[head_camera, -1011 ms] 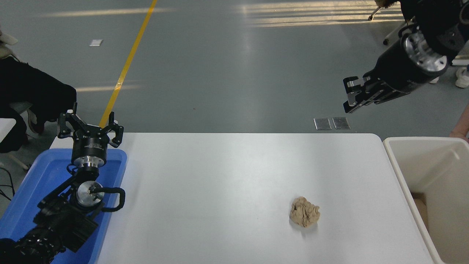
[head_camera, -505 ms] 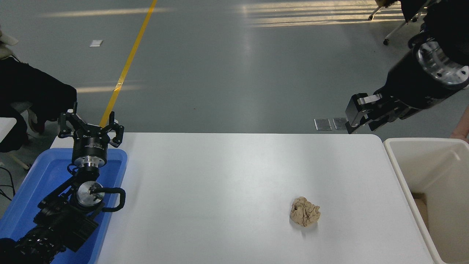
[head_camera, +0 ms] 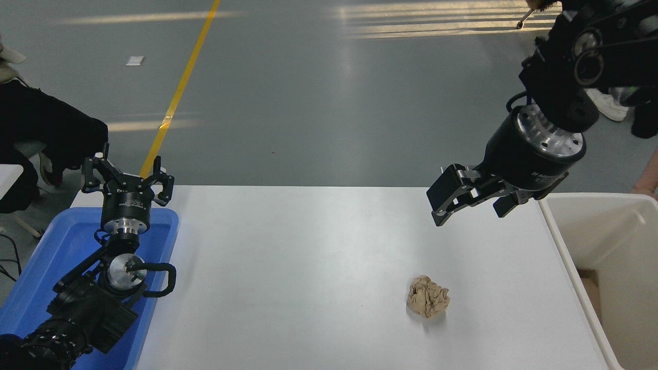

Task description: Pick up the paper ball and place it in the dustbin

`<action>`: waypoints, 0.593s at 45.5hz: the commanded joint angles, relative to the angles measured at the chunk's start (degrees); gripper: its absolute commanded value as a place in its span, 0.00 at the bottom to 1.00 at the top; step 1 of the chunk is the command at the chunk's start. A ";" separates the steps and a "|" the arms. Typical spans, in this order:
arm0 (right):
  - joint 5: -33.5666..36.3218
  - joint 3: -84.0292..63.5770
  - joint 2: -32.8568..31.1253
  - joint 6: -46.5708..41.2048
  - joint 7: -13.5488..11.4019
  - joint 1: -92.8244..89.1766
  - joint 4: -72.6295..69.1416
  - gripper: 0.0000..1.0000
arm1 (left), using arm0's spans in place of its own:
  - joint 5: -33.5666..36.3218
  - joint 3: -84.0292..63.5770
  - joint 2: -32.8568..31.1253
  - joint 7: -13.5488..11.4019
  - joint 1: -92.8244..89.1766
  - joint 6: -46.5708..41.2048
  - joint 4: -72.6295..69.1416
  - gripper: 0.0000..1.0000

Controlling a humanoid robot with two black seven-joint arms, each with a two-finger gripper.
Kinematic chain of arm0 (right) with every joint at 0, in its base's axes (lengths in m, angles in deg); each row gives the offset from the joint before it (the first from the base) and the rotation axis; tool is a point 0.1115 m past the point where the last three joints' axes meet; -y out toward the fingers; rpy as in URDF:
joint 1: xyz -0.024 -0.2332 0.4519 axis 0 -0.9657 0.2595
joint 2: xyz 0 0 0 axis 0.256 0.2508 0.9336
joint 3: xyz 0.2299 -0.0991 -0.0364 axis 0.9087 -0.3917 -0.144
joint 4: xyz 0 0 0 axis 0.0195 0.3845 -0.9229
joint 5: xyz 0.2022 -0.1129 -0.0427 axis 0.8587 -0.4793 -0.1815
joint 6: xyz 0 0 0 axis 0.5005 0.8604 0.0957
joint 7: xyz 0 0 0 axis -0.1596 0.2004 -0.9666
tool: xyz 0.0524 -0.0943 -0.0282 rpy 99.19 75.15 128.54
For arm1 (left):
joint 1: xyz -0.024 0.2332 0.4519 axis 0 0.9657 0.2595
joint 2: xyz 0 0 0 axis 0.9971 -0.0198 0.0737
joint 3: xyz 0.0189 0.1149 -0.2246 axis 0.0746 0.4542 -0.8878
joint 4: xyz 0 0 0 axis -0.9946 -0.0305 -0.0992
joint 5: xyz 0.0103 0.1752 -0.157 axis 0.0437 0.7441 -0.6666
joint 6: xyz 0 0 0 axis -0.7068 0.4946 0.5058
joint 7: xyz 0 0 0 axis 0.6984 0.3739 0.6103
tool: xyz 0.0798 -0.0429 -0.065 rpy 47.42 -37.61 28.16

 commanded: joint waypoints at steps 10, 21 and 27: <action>-4.53 2.61 7.97 15.71 -0.14 -24.67 12.63 1.00 | -0.09 -0.03 0.00 -0.01 0.00 -0.01 0.00 0.99; -11.02 6.13 10.08 19.05 -0.14 -37.24 21.07 1.00 | -0.09 0.05 0.00 -0.01 -0.08 -0.01 0.00 0.99; -16.39 6.21 10.17 19.93 -0.14 -41.99 24.67 1.00 | 0.00 0.05 0.00 -0.01 -0.08 -0.01 0.00 0.99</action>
